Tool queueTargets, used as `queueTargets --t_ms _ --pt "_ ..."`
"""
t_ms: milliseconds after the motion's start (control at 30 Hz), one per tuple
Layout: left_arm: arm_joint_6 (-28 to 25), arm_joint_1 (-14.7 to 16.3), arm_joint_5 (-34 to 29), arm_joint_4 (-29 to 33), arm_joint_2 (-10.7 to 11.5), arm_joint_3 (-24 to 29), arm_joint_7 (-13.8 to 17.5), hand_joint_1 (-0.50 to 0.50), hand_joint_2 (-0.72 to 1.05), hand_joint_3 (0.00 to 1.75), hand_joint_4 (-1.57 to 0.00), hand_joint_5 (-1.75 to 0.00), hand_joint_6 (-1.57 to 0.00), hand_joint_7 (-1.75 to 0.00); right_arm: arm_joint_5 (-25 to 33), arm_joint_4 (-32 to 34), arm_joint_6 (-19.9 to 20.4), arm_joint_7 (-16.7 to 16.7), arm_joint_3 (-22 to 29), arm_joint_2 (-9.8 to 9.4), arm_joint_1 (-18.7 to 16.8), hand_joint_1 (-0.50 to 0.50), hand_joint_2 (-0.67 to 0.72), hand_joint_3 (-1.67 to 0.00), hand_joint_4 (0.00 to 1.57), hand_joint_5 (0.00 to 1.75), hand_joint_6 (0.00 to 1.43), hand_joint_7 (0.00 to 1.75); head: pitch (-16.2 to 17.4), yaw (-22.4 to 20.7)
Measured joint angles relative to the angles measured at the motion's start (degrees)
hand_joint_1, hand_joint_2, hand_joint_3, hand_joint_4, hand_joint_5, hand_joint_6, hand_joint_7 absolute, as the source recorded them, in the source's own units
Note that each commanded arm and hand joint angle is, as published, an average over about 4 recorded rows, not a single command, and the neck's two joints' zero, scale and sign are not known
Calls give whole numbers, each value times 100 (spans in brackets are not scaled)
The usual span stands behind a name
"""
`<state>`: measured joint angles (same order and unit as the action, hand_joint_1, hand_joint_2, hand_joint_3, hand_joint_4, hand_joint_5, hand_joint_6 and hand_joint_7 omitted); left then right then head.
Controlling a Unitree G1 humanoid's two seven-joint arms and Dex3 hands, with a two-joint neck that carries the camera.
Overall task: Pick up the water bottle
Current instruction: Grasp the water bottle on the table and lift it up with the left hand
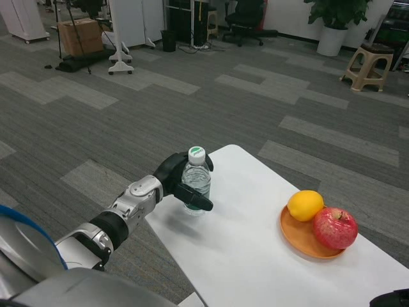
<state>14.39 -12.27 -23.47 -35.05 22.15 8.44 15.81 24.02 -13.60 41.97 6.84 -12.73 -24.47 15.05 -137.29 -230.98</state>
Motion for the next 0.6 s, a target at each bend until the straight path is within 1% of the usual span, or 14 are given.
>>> queueTargets --t_ms 133,200,300,400,500,533,600 --pt "14 0 -335 -9 -86 -57 0 50 69 4 -97 -175 -107 -168 0 1 0 0 5 0 -3 -17 65 0 0 0 0 0 11 41" --pt "16 0 -438 -9 -99 -86 0 50 69 0 -97 -175 -107 -168 0 1 0 0 6 0 -3 -17 63 0 0 0 0 0 11 53" --pt "20 0 -620 -8 -101 -137 0 50 69 0 -97 -175 -105 -168 0 1 0 0 7 0 -5 -17 61 0 0 0 0 0 7 71" --pt "10 2 -815 41 -101 -181 -5 50 69 7 -97 -175 -103 -168 0 2 0 0 11 0 -6 -17 60 0 0 0 0 0 15 86" --pt "-90 6 -952 359 -91 -207 -14 50 69 9 -97 -175 -102 -168 0 5 1 0 16 1 -10 -17 61 0 0 0 0 0 12 102" --pt "-143 3 -968 488 -84 -208 -14 50 69 7 -97 -175 -101 -168 0 5 1 0 16 1 -11 -17 63 0 0 0 0 0 8 107" --pt "-401 1 -976 784 -53 -207 -17 50 69 2 -95 -175 -100 -168 0 6 2 0 18 2 -15 -17 61 0 0 0 0 0 -3 124"
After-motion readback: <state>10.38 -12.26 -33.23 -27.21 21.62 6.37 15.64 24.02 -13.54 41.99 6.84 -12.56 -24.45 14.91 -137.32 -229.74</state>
